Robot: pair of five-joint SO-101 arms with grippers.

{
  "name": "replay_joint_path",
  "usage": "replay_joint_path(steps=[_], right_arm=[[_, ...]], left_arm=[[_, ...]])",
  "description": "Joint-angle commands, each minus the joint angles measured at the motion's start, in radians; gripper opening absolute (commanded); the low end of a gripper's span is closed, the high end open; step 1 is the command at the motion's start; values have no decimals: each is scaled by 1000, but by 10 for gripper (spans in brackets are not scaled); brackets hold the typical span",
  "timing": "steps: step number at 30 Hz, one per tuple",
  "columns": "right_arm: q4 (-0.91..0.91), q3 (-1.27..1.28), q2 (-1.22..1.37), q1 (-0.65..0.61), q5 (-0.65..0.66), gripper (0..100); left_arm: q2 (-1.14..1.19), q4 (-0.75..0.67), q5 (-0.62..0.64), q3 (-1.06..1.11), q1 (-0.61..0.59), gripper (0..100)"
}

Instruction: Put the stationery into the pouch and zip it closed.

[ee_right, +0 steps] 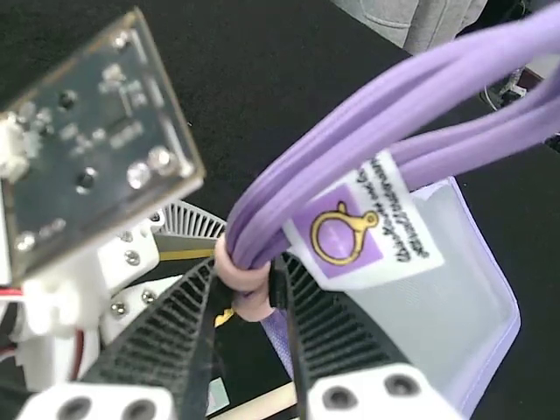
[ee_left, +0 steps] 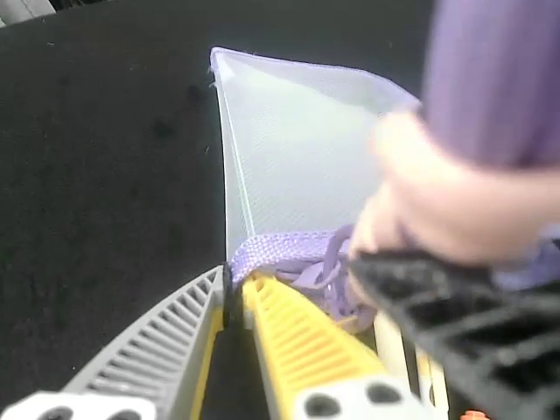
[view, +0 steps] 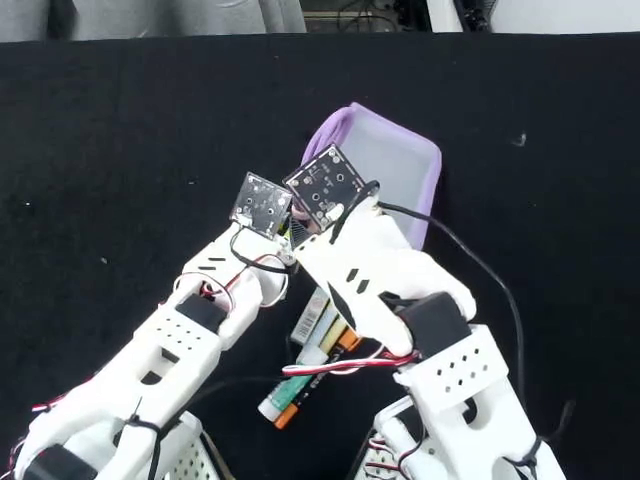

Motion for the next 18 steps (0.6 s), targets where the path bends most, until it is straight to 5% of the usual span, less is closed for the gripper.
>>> replay_joint_path(steps=[1, 18], right_arm=[[17, -35, -31, 17, -11, 11], [296, -268, -31, 163, -9, 11]], left_arm=[[-71, -14, 9, -8, -2, 29], [-166, -8, -83, 73, -125, 29]])
